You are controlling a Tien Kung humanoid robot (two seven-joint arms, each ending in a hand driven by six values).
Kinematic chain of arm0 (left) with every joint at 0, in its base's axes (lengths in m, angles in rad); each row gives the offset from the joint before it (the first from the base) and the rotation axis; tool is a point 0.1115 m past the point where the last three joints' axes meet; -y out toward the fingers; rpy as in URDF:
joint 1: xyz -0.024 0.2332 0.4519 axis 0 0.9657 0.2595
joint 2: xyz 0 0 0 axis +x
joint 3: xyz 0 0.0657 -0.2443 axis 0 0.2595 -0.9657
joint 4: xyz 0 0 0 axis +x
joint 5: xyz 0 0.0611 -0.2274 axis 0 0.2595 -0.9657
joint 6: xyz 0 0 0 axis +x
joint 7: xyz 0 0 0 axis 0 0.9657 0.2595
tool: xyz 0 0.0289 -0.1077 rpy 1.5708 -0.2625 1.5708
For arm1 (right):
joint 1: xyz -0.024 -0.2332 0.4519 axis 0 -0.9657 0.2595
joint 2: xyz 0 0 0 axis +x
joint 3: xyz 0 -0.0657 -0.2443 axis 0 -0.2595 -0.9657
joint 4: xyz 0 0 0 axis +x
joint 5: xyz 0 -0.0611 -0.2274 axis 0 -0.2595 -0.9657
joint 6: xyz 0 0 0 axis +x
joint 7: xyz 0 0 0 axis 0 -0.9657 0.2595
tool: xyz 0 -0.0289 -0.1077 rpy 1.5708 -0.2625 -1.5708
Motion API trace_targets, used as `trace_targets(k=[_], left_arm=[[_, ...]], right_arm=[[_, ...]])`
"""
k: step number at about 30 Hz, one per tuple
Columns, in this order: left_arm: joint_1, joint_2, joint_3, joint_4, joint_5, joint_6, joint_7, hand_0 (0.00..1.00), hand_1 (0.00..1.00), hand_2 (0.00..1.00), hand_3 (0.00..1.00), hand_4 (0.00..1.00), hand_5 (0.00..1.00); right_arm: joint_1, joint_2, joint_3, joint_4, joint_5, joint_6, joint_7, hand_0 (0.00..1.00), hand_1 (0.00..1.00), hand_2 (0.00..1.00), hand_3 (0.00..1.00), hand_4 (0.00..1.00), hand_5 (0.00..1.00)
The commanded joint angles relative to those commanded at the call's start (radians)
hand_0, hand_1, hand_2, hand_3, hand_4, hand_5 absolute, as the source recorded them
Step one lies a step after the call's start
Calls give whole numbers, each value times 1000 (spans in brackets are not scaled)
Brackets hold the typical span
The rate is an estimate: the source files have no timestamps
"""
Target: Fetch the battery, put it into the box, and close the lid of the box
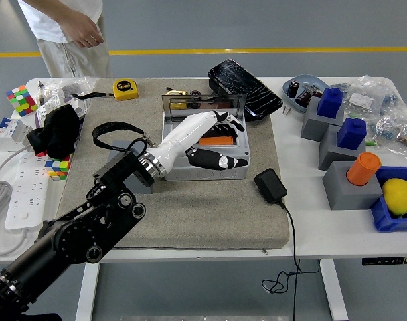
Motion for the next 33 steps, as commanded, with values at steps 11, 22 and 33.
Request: trace_targets(k=[11,22,33], left_arm=[[-74,0,-143,70,87,9,7,780,790,754,772,998,420],[-107,0,-132,160,124,-8,41,803,812,786,803,998,424],[-82,0,-67,103,94,-13,60,675,762,746,781,998,428]], right_arm=[[1,-1,-10,0,5,1,1,633,642,667,579,998,513],[4,-3,-19,0,11,1,1,633,642,667,580,998,513],[-6,-4,-15,0,9,1,4,633,642,667,581,998,512]])
